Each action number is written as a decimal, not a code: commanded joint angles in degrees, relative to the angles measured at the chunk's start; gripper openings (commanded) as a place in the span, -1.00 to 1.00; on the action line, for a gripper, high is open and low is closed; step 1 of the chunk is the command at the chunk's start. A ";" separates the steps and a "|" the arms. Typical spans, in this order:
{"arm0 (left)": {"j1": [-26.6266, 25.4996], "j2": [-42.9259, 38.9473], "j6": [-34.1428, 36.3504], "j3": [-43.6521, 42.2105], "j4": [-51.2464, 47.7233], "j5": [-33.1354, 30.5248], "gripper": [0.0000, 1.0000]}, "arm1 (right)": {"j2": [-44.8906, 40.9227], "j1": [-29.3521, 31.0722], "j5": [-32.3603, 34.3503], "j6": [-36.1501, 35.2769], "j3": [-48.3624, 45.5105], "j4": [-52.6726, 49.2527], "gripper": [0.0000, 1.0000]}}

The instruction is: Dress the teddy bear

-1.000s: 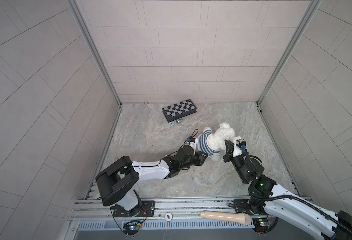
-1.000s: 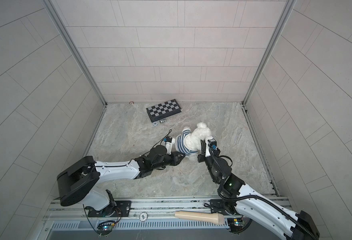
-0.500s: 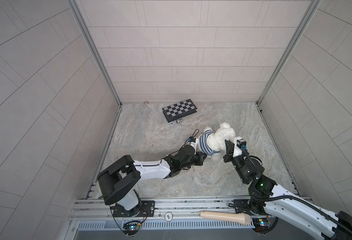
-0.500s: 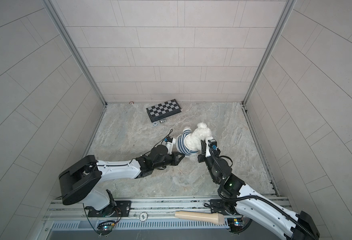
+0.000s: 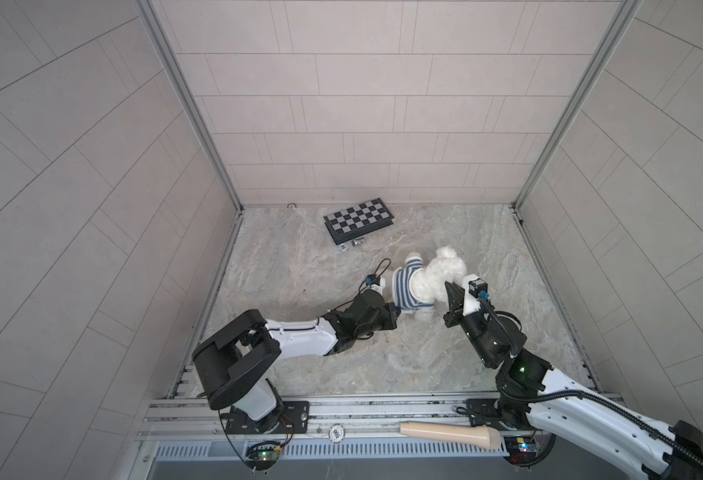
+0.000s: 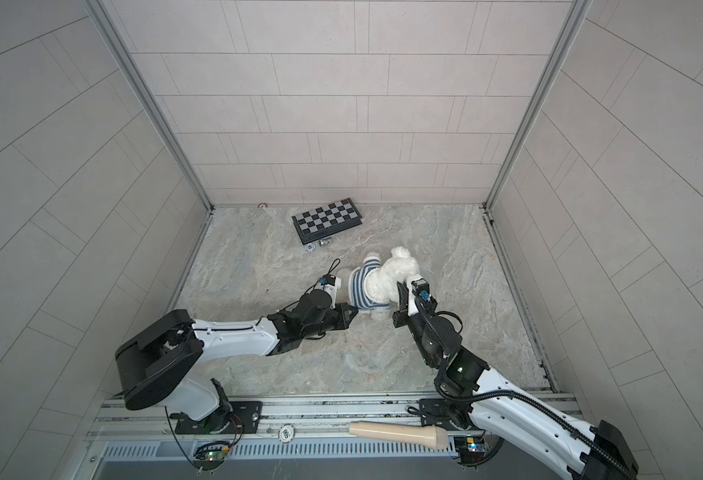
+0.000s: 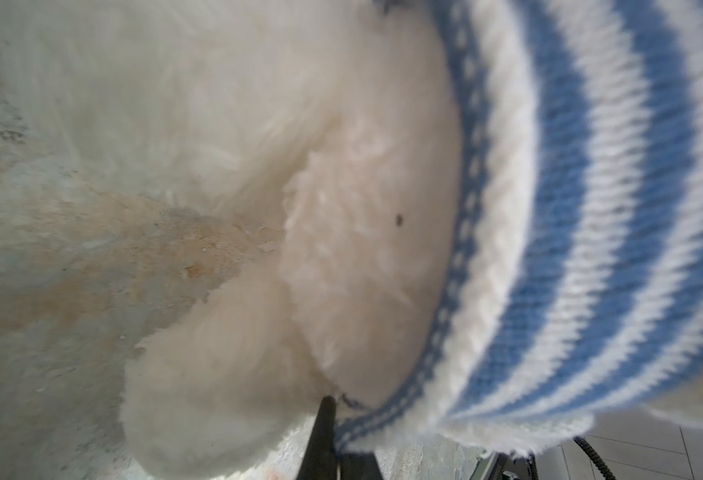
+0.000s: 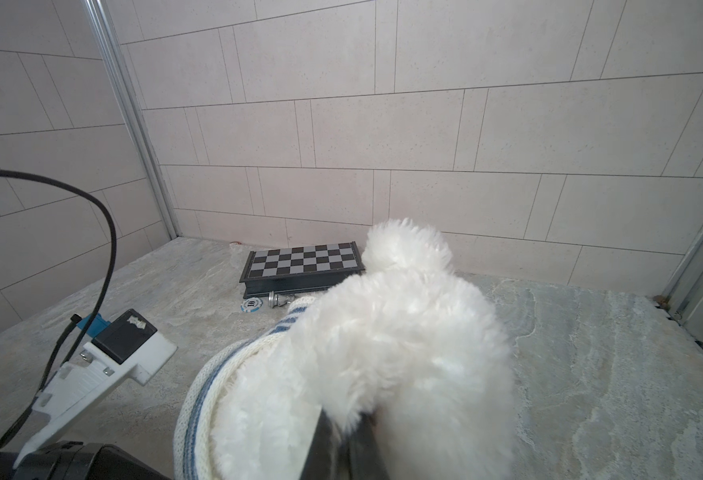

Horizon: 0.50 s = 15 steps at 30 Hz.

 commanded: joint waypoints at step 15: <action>-1.05 -5.58 8.48 0.34 -3.27 -0.55 -0.98 | 2.42 0.23 -4.70 -2.94 3.32 2.73 -1.00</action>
